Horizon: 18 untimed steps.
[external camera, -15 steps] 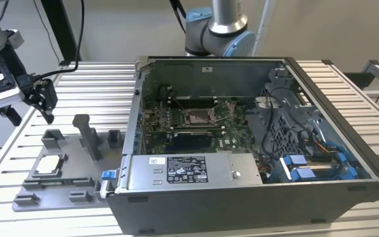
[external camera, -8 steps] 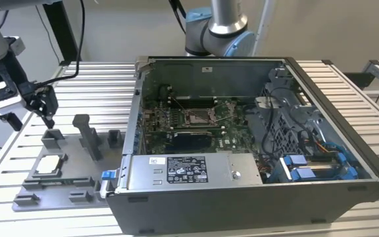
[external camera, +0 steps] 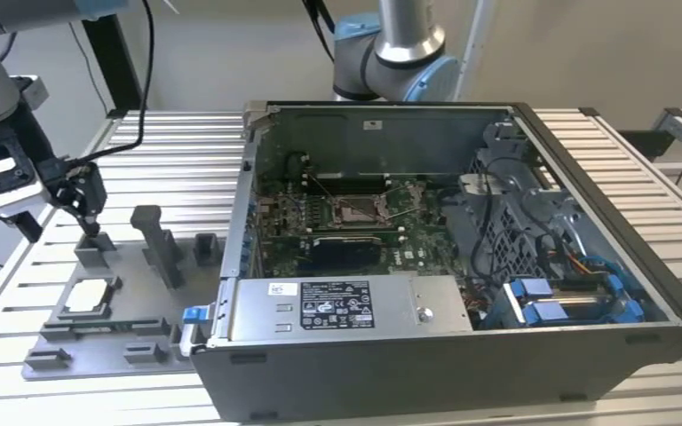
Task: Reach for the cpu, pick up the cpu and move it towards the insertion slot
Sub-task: 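Pick up the cpu and move it towards the insertion slot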
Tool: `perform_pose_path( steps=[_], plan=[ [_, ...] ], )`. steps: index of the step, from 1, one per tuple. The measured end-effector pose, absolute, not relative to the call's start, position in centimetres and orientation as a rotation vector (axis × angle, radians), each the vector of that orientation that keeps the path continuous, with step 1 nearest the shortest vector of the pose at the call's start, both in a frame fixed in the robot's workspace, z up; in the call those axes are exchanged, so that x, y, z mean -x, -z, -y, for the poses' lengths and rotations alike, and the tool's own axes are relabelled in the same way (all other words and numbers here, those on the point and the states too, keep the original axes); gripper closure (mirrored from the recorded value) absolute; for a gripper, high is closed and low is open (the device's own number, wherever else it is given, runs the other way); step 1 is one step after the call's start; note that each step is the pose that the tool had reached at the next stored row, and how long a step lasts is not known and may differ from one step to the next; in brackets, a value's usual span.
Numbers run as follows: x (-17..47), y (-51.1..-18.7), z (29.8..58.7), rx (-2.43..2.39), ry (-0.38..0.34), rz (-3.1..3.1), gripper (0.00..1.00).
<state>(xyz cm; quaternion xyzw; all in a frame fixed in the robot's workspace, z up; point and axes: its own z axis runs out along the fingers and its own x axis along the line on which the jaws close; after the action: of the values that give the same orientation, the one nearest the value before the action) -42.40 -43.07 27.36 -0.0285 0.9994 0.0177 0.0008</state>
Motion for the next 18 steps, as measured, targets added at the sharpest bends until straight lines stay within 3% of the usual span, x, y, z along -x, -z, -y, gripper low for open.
perform_pose_path(
  steps=[18],
  plan=[
    [42.4, -24.5, 44.7, 0.069, -0.054, -3.138, 0.0]
  ],
)
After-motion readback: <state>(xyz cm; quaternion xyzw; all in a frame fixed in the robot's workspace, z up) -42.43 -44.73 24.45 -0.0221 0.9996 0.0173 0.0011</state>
